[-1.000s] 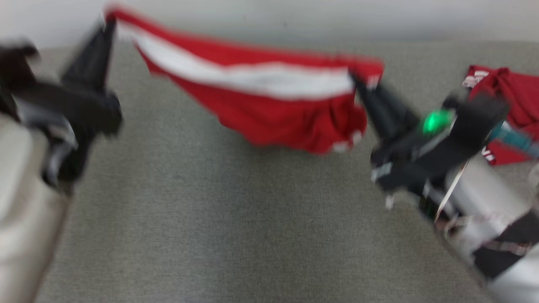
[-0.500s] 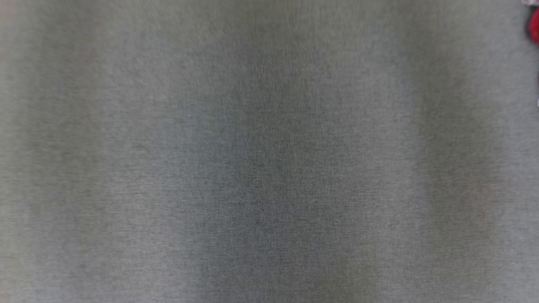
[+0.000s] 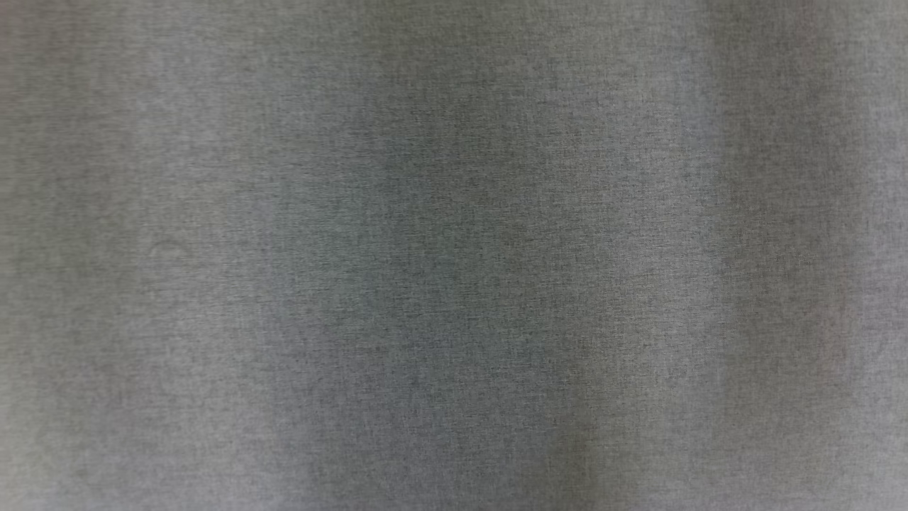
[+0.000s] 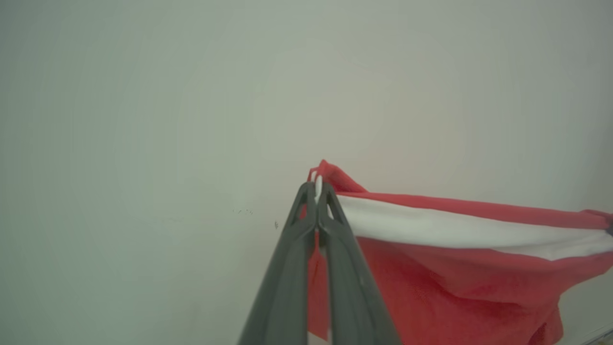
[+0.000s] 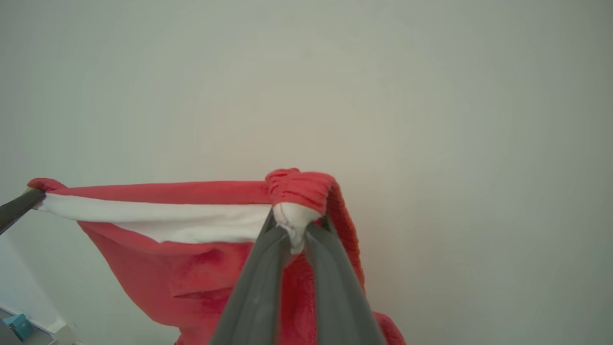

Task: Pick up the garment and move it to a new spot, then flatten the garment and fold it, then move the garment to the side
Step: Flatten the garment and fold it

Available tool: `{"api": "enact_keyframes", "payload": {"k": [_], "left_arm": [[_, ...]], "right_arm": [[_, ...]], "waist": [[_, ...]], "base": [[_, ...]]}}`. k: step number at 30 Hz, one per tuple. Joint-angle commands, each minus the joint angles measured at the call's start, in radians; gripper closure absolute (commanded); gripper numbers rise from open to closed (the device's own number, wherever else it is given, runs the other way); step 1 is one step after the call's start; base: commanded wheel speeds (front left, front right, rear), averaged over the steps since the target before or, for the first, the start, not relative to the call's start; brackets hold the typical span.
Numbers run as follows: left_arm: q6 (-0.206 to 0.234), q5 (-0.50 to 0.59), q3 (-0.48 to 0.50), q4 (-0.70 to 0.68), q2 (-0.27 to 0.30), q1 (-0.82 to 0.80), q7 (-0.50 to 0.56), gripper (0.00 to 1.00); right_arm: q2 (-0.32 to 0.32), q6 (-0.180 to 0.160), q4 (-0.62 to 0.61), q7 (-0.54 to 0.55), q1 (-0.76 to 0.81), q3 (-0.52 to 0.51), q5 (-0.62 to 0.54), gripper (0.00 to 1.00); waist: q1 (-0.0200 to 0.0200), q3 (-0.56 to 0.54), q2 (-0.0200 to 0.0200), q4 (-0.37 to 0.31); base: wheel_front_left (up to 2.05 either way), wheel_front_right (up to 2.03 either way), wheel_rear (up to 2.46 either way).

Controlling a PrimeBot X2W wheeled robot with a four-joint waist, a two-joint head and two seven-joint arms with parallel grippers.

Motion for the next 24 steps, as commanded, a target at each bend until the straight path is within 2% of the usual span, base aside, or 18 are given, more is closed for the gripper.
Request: {"api": "enact_keyframes", "payload": {"k": [1, 8, 14, 20, 24], "left_arm": [[0.002, -0.012, -0.008, 0.007, 0.000, -0.010, -0.014, 1.00], [0.001, -0.085, -0.089, -0.011, 0.019, 0.109, -0.070, 1.00], [0.001, -0.179, -0.122, -0.131, 0.078, 0.376, -0.137, 1.00], [0.007, -0.221, -0.051, -0.283, 0.143, 0.726, -0.159, 1.00], [0.057, -0.180, 0.055, -0.440, 0.144, 1.002, -0.159, 1.00]], "right_arm": [[0.003, -0.003, 0.010, -0.013, -0.009, 0.010, 0.003, 1.00], [-0.016, -0.003, -0.009, -0.049, 0.087, 0.121, 0.054, 1.00], [-0.068, -0.003, -0.144, -0.090, 0.308, 0.242, 0.138, 1.00], [-0.157, -0.003, -0.326, -0.120, 0.596, 0.338, 0.206, 1.00], [-0.225, -0.003, -0.430, -0.147, 0.807, 0.365, 0.218, 1.00]], "waist": [[-0.0002, 0.011, -0.0002, -0.010], [-0.0002, -0.007, -0.0002, -0.014], [-0.0002, -0.093, -0.0002, -0.019], [-0.0002, -0.195, -0.0002, -0.025], [-0.0002, -0.255, -0.0002, -0.021]], "base": [[0.00, 0.00, 0.00], [0.00, 0.00, 0.00], [0.00, 0.00, 0.00], [0.00, 0.00, 0.00], [0.00, 0.00, 0.00]]}}
